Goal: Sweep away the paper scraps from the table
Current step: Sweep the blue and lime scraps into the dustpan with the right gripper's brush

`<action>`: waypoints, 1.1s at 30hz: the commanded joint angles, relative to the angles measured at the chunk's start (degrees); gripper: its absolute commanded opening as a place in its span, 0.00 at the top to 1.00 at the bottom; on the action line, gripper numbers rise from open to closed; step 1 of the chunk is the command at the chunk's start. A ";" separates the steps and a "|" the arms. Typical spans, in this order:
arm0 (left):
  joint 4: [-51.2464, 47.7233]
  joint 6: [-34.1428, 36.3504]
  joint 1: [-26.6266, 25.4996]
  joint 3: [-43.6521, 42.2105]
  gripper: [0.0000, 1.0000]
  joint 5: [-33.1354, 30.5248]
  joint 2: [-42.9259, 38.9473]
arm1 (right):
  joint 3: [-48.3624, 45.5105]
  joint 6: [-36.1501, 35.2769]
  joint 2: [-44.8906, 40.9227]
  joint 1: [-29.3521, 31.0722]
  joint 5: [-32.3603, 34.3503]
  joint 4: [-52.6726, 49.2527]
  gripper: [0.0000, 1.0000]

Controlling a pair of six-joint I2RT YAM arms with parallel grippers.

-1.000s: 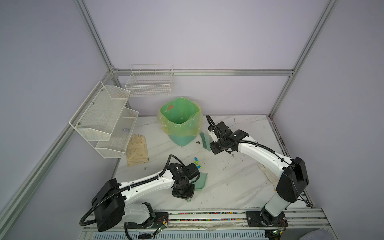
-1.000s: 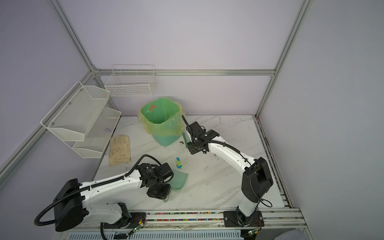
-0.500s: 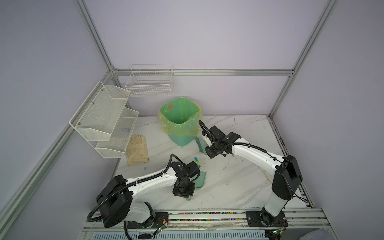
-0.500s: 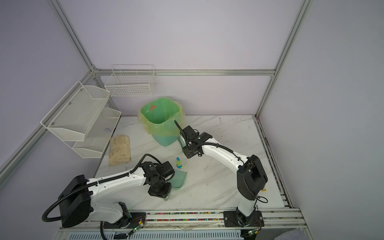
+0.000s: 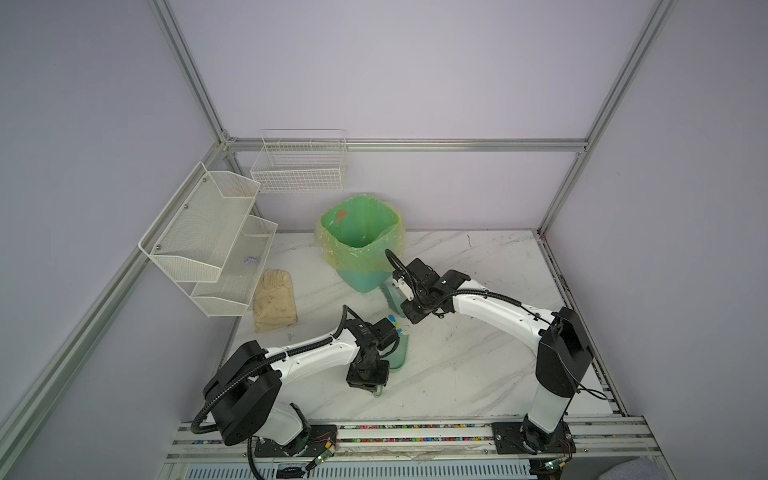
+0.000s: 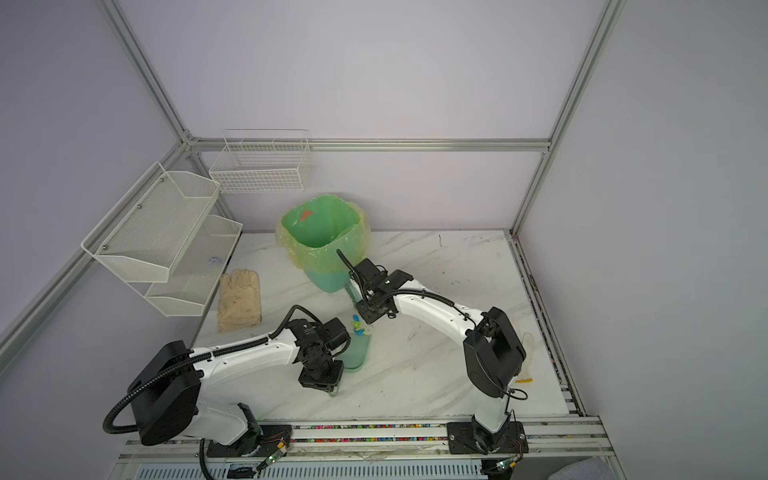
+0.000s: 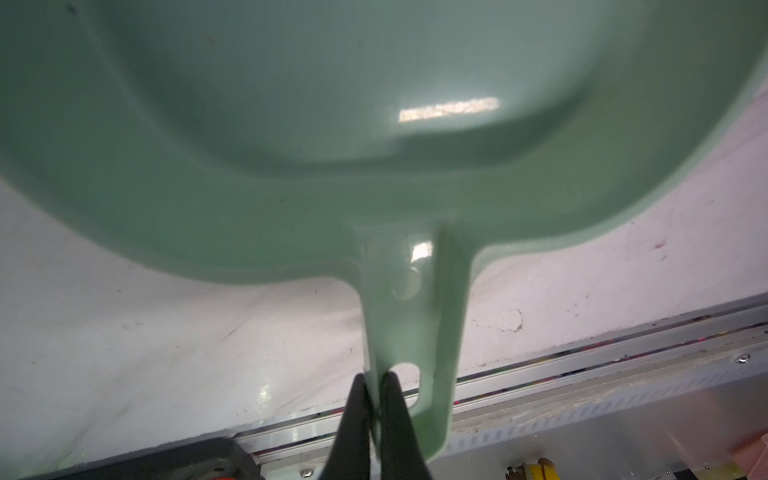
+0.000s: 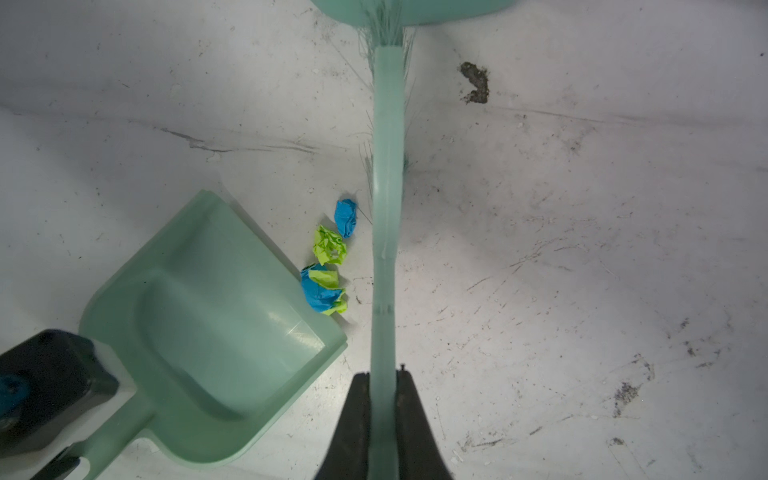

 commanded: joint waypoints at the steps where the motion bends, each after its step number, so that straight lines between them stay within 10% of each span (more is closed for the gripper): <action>1: 1.17 1.18 0.47 -0.92 1.00 0.25 0.35 | -3.12 1.00 -3.21 1.32 -1.78 -0.25 1.00; 16: -0.21 3.70 1.36 0.08 1.00 -0.71 1.49 | -15.33 8.77 -18.52 7.14 -12.17 6.86 1.00; 33: -1.16 4.98 2.28 -0.76 1.00 -1.04 -0.20 | -12.68 18.27 -19.97 6.64 -0.51 6.41 1.00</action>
